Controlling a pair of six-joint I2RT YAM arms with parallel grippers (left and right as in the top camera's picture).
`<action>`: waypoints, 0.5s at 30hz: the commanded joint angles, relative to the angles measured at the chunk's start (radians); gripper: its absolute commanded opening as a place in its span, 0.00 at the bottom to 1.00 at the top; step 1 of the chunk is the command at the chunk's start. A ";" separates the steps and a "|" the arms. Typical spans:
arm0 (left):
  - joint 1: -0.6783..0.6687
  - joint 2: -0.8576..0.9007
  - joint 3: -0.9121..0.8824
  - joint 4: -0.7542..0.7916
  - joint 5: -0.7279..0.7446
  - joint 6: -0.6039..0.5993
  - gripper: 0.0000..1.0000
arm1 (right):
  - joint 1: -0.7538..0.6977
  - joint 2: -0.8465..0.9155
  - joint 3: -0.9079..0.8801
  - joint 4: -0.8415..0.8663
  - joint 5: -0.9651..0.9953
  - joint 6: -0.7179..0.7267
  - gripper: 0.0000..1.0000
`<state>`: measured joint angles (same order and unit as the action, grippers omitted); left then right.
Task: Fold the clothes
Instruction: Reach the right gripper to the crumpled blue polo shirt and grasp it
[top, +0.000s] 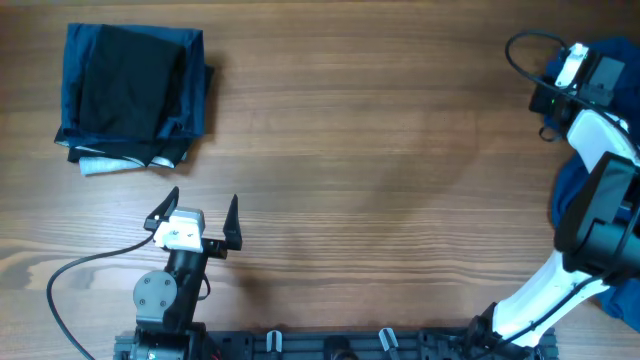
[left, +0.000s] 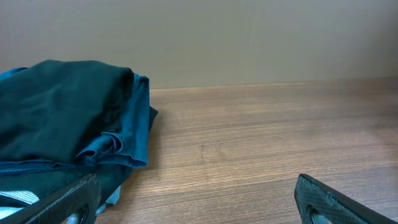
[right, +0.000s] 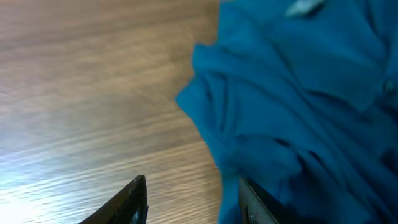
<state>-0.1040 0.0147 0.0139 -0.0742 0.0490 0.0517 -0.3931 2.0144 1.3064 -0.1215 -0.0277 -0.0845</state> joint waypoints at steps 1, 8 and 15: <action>-0.005 -0.006 -0.008 0.000 -0.017 0.019 1.00 | -0.024 0.051 0.018 0.002 0.020 0.008 0.49; -0.005 -0.006 -0.008 0.000 -0.017 0.019 1.00 | -0.089 0.077 0.018 0.005 -0.107 0.041 0.44; -0.005 -0.006 -0.008 0.000 -0.017 0.019 1.00 | -0.099 0.140 0.018 0.031 -0.159 0.039 0.44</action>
<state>-0.1040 0.0147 0.0139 -0.0742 0.0490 0.0517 -0.4938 2.0937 1.3064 -0.0990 -0.1192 -0.0540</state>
